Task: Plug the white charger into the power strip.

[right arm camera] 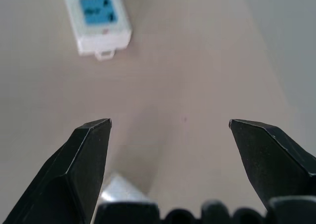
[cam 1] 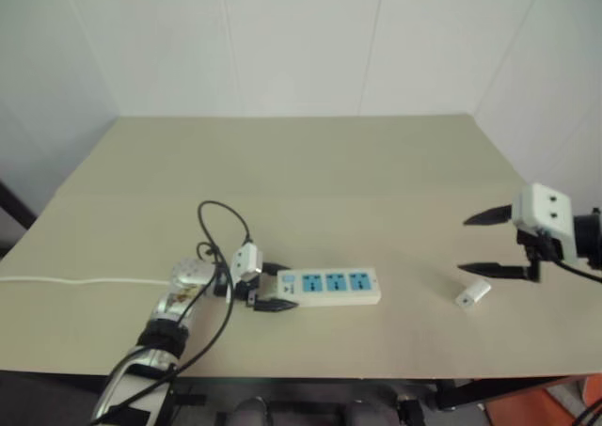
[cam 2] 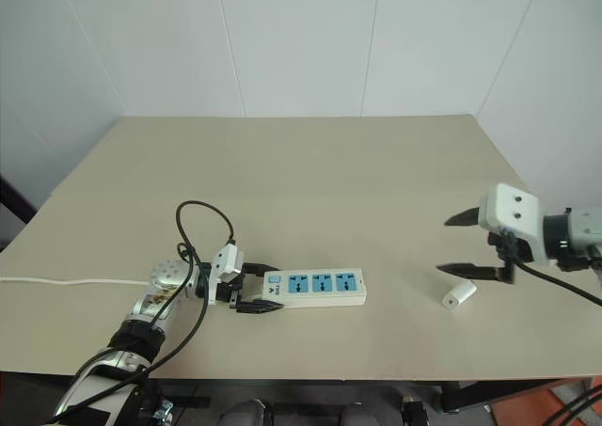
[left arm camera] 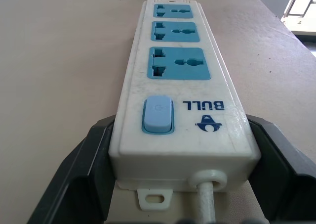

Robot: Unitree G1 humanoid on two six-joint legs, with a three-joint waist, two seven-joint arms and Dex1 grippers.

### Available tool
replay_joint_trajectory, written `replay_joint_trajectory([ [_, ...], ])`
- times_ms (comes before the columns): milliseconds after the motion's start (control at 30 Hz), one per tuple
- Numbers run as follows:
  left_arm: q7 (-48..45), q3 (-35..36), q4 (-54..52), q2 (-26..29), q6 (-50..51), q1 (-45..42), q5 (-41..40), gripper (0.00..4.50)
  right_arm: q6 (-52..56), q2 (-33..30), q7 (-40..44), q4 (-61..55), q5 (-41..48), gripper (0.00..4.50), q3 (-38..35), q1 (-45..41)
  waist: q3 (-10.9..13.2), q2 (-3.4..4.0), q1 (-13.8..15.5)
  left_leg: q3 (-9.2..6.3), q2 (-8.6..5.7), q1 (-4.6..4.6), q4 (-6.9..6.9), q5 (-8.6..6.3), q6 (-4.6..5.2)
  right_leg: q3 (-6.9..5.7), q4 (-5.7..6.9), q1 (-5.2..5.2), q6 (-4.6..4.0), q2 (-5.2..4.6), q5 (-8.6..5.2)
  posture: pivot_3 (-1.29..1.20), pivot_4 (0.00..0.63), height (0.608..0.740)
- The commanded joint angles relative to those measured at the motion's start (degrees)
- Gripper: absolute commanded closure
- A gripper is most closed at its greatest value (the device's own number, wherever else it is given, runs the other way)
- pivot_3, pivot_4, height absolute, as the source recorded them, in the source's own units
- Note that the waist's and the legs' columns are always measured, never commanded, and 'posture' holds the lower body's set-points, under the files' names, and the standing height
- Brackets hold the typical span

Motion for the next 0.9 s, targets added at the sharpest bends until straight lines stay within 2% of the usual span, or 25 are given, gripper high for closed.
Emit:
replay_joint_trajectory([
  [33, -0.1, -3.0, 2.7, -1.1, 0.6, 0.6, 1.9, 1.23, -9.1, -1.5, 4.3, 2.4, -4.7, 0.0, 4.0, -4.3, 0.0, 0.03, 0.0, 0.01, 0.0, 0.01, 0.0, 0.0, 0.0, 0.0, 0.0, 0.0, 0.01, 0.0, 0.0, 0.0, 0.15, 0.74],
  [400, 0.2, -2.9, 3.1, -1.3, 0.8, 0.4, 1.9, 1.23, -26.2, -0.4, 7.4, 6.3, -14.7, 0.0, 15.4, -10.2, 0.0, 0.05, 0.7, 0.02, -0.07, -0.05, 0.02, 0.0, 0.0, 0.0, 0.0, -0.03, 0.06, -0.07, -0.04, 0.0, 0.15, 0.74],
  [900, 1.2, -2.6, 2.8, -0.6, 1.0, 0.6, 2.1, 1.23, -36.8, 2.0, 1.2, 8.9, -24.6, 0.0, 20.4, -11.7, 0.0, 0.06, 0.7, 0.03, -0.07, -0.02, 0.02, 0.0, 0.0, 0.01, 0.02, -0.02, 0.04, -0.07, -0.03, 0.0, 0.15, 0.74],
])
